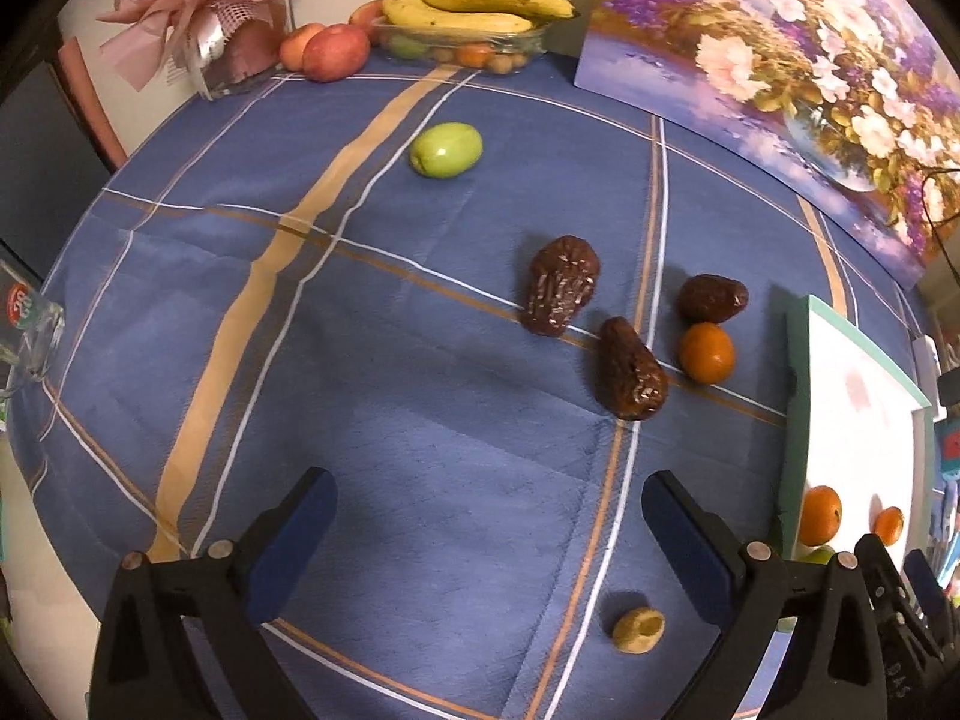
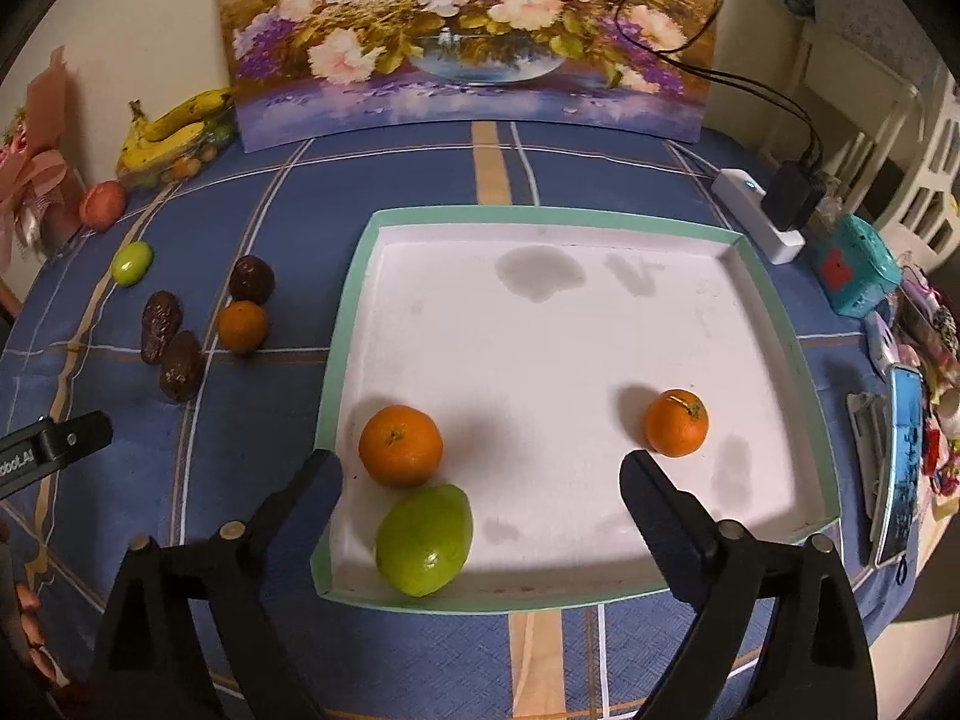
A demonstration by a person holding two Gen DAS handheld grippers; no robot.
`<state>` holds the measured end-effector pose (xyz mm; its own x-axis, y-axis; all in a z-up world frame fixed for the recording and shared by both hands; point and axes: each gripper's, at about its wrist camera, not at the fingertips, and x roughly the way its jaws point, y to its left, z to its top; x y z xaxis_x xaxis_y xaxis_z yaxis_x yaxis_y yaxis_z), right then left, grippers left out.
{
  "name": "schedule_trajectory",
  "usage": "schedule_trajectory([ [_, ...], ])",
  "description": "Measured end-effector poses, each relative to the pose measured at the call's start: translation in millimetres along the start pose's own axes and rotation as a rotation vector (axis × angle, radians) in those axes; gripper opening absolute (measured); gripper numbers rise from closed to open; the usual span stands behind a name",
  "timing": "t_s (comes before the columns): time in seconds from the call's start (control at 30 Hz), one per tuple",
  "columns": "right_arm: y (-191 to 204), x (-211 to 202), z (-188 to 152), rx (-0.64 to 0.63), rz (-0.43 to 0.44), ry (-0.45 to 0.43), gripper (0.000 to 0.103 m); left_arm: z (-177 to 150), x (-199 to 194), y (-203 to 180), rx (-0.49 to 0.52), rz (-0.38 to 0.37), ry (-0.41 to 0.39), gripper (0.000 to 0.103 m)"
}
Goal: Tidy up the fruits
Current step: 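Withdraw both tools from the tray back over the tablecloth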
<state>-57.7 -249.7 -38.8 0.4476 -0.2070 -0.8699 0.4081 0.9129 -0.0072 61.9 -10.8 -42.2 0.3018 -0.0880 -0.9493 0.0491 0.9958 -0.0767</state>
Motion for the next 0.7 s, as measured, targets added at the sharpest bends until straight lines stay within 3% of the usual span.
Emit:
schedule_trajectory([
  [0.4, 39.5, -5.2, -0.3, -0.061, 0.086, 0.006, 0.094, 8.2, -17.1, 14.0, 0.065, -0.004, -0.052, 0.103],
  [0.7, 69.1, -8.0, -6.3, -0.122, 0.130, 0.041, 0.094, 9.6, -29.5, 26.9, 0.133, 0.034, -0.091, 0.103],
])
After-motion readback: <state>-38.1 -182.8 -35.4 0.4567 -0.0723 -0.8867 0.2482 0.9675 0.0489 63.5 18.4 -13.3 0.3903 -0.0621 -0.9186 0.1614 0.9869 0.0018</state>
